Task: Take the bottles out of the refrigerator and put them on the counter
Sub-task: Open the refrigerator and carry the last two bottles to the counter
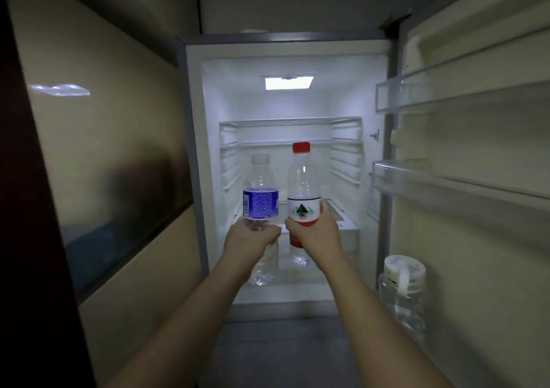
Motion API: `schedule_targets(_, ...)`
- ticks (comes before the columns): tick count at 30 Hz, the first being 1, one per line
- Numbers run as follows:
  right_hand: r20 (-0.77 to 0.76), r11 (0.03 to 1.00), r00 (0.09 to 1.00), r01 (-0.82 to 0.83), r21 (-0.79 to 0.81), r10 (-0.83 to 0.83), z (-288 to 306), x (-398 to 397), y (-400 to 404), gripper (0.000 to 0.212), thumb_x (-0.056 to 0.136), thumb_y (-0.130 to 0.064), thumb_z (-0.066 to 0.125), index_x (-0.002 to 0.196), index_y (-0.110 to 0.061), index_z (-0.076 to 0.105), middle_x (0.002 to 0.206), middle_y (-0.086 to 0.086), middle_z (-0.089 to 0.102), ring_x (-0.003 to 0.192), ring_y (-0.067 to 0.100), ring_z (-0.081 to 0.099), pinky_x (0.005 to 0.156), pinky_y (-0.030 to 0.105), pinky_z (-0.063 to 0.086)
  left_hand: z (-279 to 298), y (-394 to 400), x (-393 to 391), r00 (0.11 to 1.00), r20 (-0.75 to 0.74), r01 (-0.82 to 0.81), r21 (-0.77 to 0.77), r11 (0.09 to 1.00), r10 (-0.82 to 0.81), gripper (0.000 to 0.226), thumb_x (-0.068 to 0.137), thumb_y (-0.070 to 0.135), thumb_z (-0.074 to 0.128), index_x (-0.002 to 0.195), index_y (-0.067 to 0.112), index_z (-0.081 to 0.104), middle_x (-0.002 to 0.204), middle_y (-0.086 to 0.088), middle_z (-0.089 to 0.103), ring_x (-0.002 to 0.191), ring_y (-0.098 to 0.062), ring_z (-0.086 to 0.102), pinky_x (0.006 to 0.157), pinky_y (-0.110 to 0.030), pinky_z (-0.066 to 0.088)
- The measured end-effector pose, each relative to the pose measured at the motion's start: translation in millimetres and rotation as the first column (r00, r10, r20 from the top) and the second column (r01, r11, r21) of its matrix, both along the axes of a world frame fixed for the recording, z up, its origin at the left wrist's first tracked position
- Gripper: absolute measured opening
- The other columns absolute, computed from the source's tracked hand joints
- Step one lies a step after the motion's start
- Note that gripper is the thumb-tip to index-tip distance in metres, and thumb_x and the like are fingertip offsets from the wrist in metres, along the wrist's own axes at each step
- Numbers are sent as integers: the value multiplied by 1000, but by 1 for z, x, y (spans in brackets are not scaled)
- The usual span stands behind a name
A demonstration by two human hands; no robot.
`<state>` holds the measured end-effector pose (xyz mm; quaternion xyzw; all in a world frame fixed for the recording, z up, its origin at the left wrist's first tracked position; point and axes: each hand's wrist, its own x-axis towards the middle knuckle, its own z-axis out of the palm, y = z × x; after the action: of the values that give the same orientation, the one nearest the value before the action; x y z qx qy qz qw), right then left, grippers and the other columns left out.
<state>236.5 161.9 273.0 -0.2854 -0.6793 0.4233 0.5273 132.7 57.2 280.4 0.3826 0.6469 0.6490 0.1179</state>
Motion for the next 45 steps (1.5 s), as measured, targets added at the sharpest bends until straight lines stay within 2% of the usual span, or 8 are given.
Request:
schedule_targets(12,-41,996,996,77,38,-75,21,88,-115,54,69,-20,84,111,-29,51,92,-14,66,80,-3,64,62,13,46,35,-113,57,959,-50,280,29,960,-278,11,78,10,71,86,4,68,85,-14,71,82,-26,67,77,-36,54)
schedule_targets(16,-36,996,996,83,16,-82,23,131,-146,57,71,-19,85,119,-24,53,104,-7,69,92,7,67,75,25,53,34,-134,86,929,-11,369,86,926,-369,10,78,3,70,87,-1,66,73,-5,68,69,-15,64,66,-27,53)
schedule_targets(23,-25,990,990,141,15,-141,28,209,-207,48,71,-22,85,103,-38,52,97,-12,69,83,0,68,66,15,51,28,-166,135,872,48,477,145,867,-488,12,78,2,74,81,13,71,72,0,72,66,-11,67,63,-23,54)
schedule_targets(29,6,989,989,147,-11,-147,23,267,-250,53,72,-20,85,113,-31,54,102,-8,69,89,6,68,70,20,53,28,-208,184,778,74,605,173,777,-623,13,62,13,77,73,20,75,73,-1,73,66,-11,68,61,-23,56)
schedule_targets(33,16,988,988,151,-24,-151,16,309,-275,56,72,-19,84,117,-29,53,100,-10,69,81,-5,67,58,8,49,23,-236,226,714,74,675,191,713,-696,21,55,16,80,75,17,76,70,-3,72,61,-15,67,55,-25,54)
schedule_targets(38,28,980,980,197,-21,-196,6,377,-309,49,72,-20,85,110,-33,57,94,-13,71,82,-3,68,62,9,51,16,-257,291,717,79,676,165,718,-693,17,61,16,77,78,21,78,76,-4,75,68,-15,70,60,-25,56)
schedule_targets(42,18,967,967,254,-33,-253,5,433,-334,55,65,-30,86,113,-34,58,104,-9,72,94,9,70,82,32,57,10,-270,347,625,58,765,150,626,-778,18,69,5,77,82,18,78,82,-6,76,73,-17,71,64,-25,56)
schedule_targets(45,-3,952,952,306,-29,-306,3,469,-350,56,65,-26,86,112,-36,58,103,-11,73,91,5,70,78,26,56,6,-274,388,557,86,817,122,564,-826,22,76,0,74,78,21,78,76,-3,74,68,-13,68,57,-24,54)
